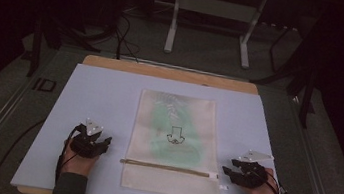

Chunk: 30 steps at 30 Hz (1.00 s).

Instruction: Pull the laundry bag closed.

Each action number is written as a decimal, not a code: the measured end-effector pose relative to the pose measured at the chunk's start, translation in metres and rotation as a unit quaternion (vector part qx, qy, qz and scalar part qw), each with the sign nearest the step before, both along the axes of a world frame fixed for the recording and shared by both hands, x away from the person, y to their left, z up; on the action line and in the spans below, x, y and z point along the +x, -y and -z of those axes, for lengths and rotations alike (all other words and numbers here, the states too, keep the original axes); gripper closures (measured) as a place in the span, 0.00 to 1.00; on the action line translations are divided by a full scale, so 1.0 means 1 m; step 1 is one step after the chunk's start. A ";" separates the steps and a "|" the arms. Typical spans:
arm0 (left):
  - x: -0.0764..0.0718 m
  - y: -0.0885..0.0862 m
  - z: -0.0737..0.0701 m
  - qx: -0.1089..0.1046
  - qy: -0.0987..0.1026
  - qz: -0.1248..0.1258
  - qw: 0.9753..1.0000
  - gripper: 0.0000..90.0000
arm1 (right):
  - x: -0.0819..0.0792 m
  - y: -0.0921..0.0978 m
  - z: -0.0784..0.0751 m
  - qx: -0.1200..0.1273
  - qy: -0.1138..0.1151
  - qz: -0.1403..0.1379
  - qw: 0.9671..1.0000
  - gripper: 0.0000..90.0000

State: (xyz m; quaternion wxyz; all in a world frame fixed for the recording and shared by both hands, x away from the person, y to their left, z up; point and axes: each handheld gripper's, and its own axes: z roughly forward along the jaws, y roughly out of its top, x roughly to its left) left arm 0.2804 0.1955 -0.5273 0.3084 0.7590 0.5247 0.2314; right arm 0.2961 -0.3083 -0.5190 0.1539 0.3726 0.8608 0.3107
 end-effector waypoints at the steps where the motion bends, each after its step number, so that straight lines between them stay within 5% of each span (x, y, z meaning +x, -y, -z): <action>1: 0.000 0.000 0.000 0.000 -0.001 0.002 1.000 0.59 | -0.001 -0.001 0.000 -0.002 -0.002 -0.003 1.000 0.58; 18: 0.000 0.002 0.001 -0.006 -0.005 0.015 1.000 0.60 | -0.003 -0.014 -0.011 -0.014 -0.006 -0.052 0.999 0.58; 25: -0.001 0.003 0.001 -0.004 -0.004 0.016 1.000 0.61 | -0.002 -0.021 -0.021 -0.035 -0.016 -0.086 0.996 0.58; 29: -0.002 0.005 0.001 0.005 -0.001 0.017 1.000 0.61 | -0.001 -0.024 -0.026 -0.046 -0.019 -0.094 0.994 0.58; 30: -0.002 0.008 0.001 0.021 0.001 0.019 1.000 0.61 | -0.001 -0.025 -0.027 -0.045 -0.017 -0.098 0.994 0.58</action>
